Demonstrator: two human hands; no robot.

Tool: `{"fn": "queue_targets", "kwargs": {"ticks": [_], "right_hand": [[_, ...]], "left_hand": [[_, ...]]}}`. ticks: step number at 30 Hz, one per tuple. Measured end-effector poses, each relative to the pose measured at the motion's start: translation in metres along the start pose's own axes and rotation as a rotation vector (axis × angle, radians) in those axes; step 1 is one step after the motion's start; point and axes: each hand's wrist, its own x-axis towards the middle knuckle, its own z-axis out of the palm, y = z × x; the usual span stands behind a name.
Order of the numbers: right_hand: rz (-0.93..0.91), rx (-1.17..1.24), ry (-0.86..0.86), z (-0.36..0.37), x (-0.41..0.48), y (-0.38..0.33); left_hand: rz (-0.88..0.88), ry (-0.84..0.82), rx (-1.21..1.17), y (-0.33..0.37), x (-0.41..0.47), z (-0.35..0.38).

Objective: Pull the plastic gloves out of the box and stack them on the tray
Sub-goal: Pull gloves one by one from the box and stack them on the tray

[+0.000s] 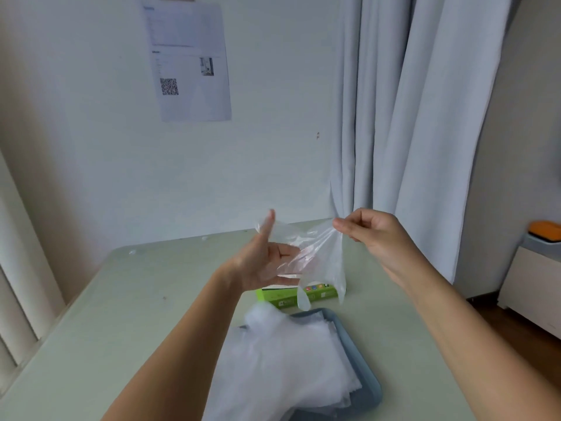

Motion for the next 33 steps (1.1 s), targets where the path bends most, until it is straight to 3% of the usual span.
{"fn": "queue_targets", "kwargs": {"ticks": [3,7,12,15,17,21,24,28,30,33], "right_hand": [[-0.026,0.016,0.010,-0.004,-0.014,-0.006],[-0.045,0.013,0.023,-0.007,-0.028,-0.012],[-0.060,0.028,0.101,-0.002,-0.045,-0.003],[-0.064,0.058,0.111,0.005,-0.059,0.005],[-0.035,0.100,0.010,0.003,-0.068,0.011],[0.090,0.247,-0.371,-0.005,-0.075,0.030],[0.142,0.408,-0.580,0.005,-0.074,0.041],[0.162,0.283,-0.813,0.037,-0.079,0.047],[0.157,0.276,-0.865,0.045,-0.078,0.050],[0.232,0.416,-0.749,0.042,-0.076,0.055]], "left_hand": [[-0.043,-0.099,0.276,0.009,-0.018,0.009],[-0.082,-0.150,0.346,0.011,-0.033,0.018],[0.110,-0.026,0.616,0.010,-0.047,0.037],[0.266,0.163,0.647,0.009,-0.052,0.047],[0.341,0.198,0.599,0.012,-0.056,0.049],[0.416,0.115,0.902,0.027,-0.080,0.048],[0.356,-0.064,0.917,0.042,-0.100,0.054],[0.231,-0.211,1.002,0.057,-0.115,0.056],[0.216,-0.149,0.977,0.061,-0.119,0.050],[0.190,-0.045,0.917,0.058,-0.124,0.031]]}}
